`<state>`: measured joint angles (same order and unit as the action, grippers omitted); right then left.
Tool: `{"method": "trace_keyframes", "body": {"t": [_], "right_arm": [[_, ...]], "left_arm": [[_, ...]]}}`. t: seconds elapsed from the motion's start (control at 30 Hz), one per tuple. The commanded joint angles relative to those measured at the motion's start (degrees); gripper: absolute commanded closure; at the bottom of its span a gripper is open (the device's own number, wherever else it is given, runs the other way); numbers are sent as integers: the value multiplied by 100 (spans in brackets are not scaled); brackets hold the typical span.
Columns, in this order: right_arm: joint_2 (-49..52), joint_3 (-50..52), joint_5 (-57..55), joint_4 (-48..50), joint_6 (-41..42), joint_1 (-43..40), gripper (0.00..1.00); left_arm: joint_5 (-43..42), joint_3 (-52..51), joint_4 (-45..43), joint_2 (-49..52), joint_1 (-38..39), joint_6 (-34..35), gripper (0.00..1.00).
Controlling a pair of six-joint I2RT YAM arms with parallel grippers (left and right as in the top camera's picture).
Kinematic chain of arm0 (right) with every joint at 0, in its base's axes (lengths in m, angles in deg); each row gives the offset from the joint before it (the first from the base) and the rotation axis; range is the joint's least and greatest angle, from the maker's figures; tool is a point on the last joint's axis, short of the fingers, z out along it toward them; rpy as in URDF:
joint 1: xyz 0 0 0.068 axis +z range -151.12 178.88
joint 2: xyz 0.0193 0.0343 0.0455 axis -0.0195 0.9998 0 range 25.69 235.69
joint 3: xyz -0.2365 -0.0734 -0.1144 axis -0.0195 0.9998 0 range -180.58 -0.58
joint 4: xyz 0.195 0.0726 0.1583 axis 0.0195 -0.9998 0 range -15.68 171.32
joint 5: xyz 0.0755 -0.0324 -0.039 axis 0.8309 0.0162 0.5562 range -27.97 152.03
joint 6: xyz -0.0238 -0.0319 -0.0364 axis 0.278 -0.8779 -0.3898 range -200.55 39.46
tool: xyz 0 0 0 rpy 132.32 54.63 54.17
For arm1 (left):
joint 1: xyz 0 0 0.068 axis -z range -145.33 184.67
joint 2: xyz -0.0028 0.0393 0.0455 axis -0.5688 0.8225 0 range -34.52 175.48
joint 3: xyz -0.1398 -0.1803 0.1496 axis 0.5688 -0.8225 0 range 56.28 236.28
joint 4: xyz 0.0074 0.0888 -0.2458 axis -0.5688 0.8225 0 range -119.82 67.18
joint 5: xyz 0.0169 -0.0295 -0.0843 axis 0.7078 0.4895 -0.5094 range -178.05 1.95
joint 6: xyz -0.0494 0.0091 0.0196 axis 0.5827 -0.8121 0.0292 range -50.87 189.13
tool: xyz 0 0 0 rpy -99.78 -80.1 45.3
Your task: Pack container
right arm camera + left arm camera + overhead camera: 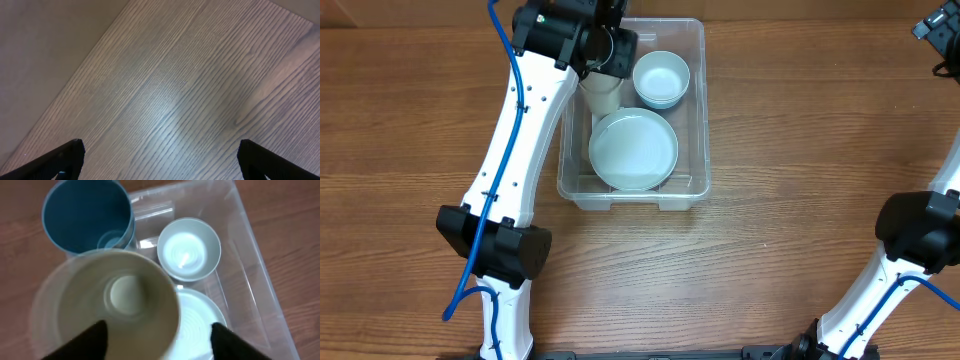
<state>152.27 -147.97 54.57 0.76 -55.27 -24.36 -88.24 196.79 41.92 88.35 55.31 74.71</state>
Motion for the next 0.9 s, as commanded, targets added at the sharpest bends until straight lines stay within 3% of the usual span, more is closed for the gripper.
{"method": "trace_keyframes", "body": {"t": [0.0, 0.13, 0.3, 0.33, 0.4, 0.5, 0.6, 0.87], "right_arm": [[-120, -107, -22, 28, 26, 2, 0], [-120, -107, -22, 28, 24, 2, 0], [-120, -107, -22, 28, 24, 2, 0], [-120, -107, -20, 28, 24, 2, 0], [-120, -107, -22, 28, 24, 2, 0], [-120, -107, -22, 28, 24, 2, 0], [-120, -107, -22, 28, 24, 2, 0], [-120, -107, -22, 28, 24, 2, 0]], "left_arm": [[90, 24, -249, -4, 28, -59, 31], [634, 28, -660, -68, -33, -136, 28], [1244, 35, -361, -509, -348, 131, 19], [1241, 35, -247, -645, -511, 236, 16], [1233, 35, 33, -909, -994, 448, 0], [1217, 35, 461, -1062, -1888, 739, 0], [1113, 33, 634, -1060, -2317, 1040, 0], [822, 33, 629, -1060, -2474, 1119, 0]]}}
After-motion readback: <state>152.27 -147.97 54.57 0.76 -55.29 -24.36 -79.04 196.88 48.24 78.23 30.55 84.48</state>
